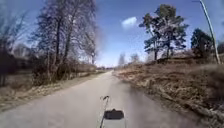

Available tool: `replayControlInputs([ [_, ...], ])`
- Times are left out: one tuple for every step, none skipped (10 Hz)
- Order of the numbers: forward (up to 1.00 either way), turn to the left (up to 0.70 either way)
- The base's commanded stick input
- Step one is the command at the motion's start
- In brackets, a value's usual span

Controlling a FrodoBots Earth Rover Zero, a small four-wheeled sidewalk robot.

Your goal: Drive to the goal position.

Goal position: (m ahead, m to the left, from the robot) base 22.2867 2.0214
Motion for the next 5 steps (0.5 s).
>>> replayControlInputs([
  [0.7, 0.0],
  [0.7, 0.0],
  [0.7, 0.0],
  [0.7, 0.0],
  [0.7, 0.0],
])
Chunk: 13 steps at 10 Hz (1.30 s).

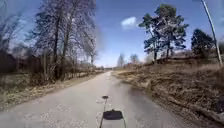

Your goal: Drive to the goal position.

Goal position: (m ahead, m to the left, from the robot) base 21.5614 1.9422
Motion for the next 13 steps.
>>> replayControlInputs([
  [0.7, 0.0],
  [0.7, 0.0],
  [0.7, 0.0],
  [0.7, 0.0],
  [0.7, 0.0],
  [0.7, 0.0],
  [0.7, 0.0],
  [0.7, 0.0],
  [0.7, 0.0],
  [0.7, 0.0],
  [0.7, 0.0],
  [0.7, 0.0],
  [0.7, 0.0],
])
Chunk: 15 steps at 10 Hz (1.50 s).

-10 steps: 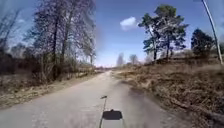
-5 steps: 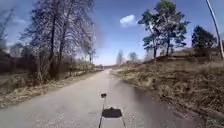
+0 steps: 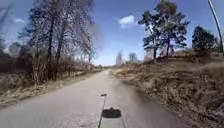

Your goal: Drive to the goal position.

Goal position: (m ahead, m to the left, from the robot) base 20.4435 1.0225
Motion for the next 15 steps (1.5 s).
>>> replayControlInputs([
  [0.7, 0.0],
  [0.7, 0.0],
  [0.7, 0.0],
  [0.7, 0.0],
  [0.7, 0.0],
  [0.7, 0.0],
  [0.7, 0.0],
  [0.7, 0.0],
  [0.7, 0.0],
  [0.7, 0.0],
  [0.7, 0.0],
  [0.7, 0.0],
  [0.7, 0.0],
  [0.7, 0.0],
  [0.7, 0.0],
])
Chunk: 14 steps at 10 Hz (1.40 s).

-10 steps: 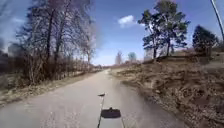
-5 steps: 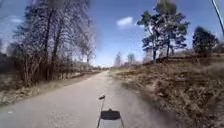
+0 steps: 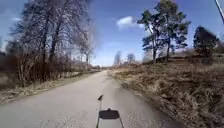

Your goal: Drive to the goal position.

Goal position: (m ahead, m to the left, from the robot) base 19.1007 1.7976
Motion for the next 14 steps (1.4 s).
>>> replayControlInputs([
  [0.7, 0.0],
  [0.7, 0.0],
  [0.7, 0.0],
  [0.7, 0.0],
  [0.7, 0.0],
  [0.7, 0.1],
  [0.7, 0.17],
  [0.7, 0.0],
  [0.7, 0.0],
  [0.7, 0.0],
  [0.7, 0.03],
  [0.7, 0.12],
  [0.7, 0.2],
  [0.7, 0.22],
])
